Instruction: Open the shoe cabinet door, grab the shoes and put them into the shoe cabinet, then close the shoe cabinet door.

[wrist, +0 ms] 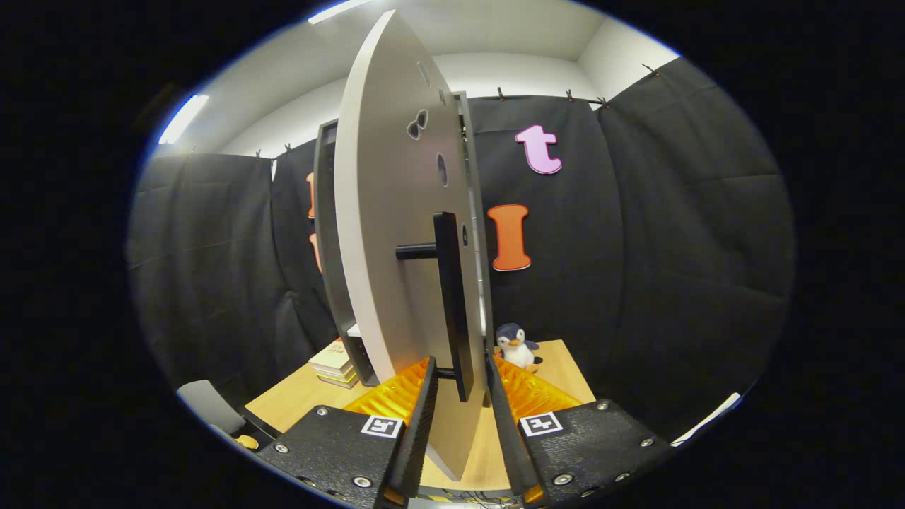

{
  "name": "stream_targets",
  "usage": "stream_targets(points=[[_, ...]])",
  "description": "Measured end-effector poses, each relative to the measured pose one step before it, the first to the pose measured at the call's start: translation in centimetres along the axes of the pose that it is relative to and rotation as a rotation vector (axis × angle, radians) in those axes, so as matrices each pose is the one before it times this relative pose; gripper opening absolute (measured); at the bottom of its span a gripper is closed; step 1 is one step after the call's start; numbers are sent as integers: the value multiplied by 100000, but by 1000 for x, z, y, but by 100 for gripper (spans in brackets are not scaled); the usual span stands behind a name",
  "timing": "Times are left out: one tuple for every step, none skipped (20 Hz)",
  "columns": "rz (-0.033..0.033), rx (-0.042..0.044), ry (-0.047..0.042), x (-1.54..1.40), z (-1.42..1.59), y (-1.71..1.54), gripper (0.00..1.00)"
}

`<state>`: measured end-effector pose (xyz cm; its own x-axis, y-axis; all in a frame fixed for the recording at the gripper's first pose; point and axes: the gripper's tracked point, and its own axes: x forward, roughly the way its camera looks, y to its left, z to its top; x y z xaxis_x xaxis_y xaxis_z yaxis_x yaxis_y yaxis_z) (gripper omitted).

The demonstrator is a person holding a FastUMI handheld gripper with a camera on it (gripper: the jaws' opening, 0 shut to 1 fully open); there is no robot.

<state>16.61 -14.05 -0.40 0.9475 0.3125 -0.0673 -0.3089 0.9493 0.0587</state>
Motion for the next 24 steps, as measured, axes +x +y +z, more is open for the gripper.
stream_targets(points=[[2447, 158, -32, 104, -23, 1031, 46], [2093, -27, 601, 259, -1, 705, 46], [1760, 26, 613, 316, -177, 599, 46], [2042, -1226, 377, 596, 15, 694, 48], [1746, -523, 256, 322, 68, 587, 49], [1657, -317, 381, 287, -102, 677, 50], [1399, -312, -183, 220, -42, 475, 51], [1622, -434, 80, 437, -93, 561, 53], [1640, 134, -50, 344, 59, 632, 53], [1712, 159, 1, 339, -20, 647, 54], [1852, 12, 98, 358, -48, 610, 54], [1829, 260, -302, 500, 165, 564, 55], [1982, 361, 35, 641, -31, 447, 55], [1877, 582, 3, 597, -18, 455, 57], [1677, 558, 156, 678, -53, 555, 58], [1409, 22, 414, 582, -87, 465, 59], [628, -90, -232, -34, -7, -511, 61], [966, -130, 154, 207, 81, 59, 64], [1068, 530, 79, 310, -19, 53, 67], [1047, 1063, 388, 257, -36, 112, 71], [937, 597, 90, 253, 11, 157, 71], [687, 135, 344, 229, -56, 104, 72], [621, -836, 231, 157, -4, 139, 73], [304, -1271, 248, 111, 36, 109, 75]])
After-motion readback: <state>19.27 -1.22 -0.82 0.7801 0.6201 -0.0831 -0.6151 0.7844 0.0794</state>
